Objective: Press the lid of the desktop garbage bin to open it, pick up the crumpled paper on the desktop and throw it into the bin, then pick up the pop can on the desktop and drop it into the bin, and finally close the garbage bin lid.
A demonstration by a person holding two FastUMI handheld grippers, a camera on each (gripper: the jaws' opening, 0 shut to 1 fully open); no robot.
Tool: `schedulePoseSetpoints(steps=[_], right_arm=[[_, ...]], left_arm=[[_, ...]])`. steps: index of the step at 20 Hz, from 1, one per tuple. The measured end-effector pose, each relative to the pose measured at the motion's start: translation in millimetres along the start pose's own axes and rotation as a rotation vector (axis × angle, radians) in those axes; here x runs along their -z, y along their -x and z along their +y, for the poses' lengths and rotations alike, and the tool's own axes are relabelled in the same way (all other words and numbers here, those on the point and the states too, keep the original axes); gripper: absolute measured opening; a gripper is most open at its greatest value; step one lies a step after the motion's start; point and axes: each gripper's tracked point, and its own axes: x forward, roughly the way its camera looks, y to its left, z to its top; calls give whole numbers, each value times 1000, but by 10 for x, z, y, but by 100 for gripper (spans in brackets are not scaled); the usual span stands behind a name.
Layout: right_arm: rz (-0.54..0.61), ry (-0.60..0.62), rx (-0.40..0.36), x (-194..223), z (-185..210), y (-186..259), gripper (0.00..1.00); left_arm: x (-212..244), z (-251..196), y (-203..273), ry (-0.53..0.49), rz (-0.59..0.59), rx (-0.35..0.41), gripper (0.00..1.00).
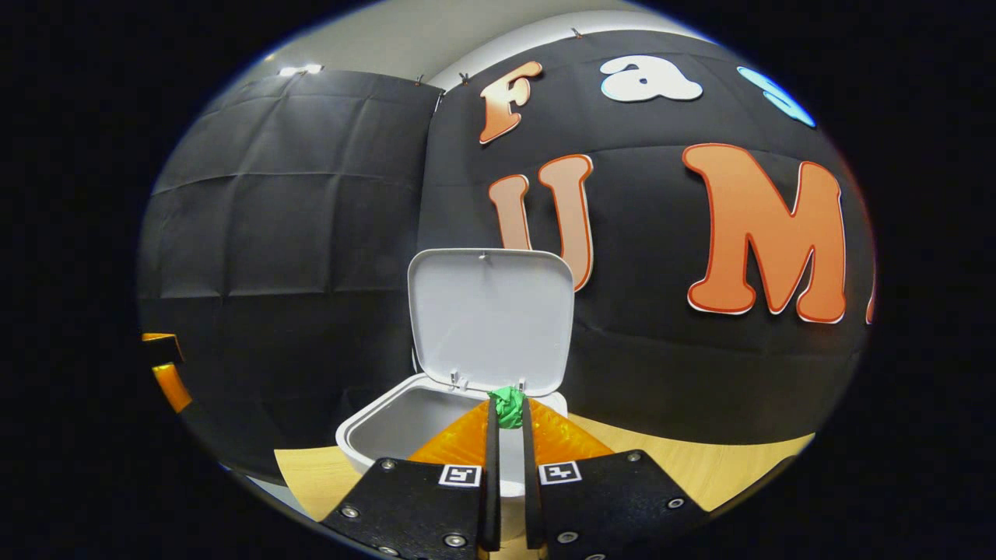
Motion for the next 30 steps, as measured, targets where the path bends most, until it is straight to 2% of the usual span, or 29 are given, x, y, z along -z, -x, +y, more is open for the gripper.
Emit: schedulePoseSetpoints(steps=[3,5,7,8,9,10,11,13,14,15,16,17,22,30], right_arm=[[11,-20,0,79,25,-135,13],[4,-7,-5,93,45,-173,19],[-11,17,-3,78,32,-190,30],[-16,19,-9,66,42,-187,40],[-21,19,-15,56,52,-183,45],[-29,19,-21,39,59,-155,58],[-33,20,-15,19,32,-138,75],[-43,17,-12,-22,-14,-76,82],[-52,15,-8,-46,-46,-20,95],[-57,11,-1,-66,-94,40,86],[-59,5,5,-71,-144,95,97],[-64,0,14,-78,-207,169,88],[-88,-5,100,-118,-676,591,90],[-98,-29,312,-50,-1669,1396,90]], left_arm=[[12,38,9,5,12,-15,94],[27,31,17,3,14,-17,94],[11,19,5,4,14,-12,94],[16,8,-8,5,15,-8,94],[12,-9,-23,6,14,-2,94],[25,-26,-69,6,15,5,94],[25,-57,-98,6,14,14,94],[20,-114,-91,7,14,33,94],[30,-159,-78,10,15,45,94],[33,-210,-73,13,19,58,94],[46,-245,-78,15,22,73,94],[53,-287,-80,18,24,88,94],[148,-624,-75,22,46,203,94],[344,-1260,30,5,86,441,95]])
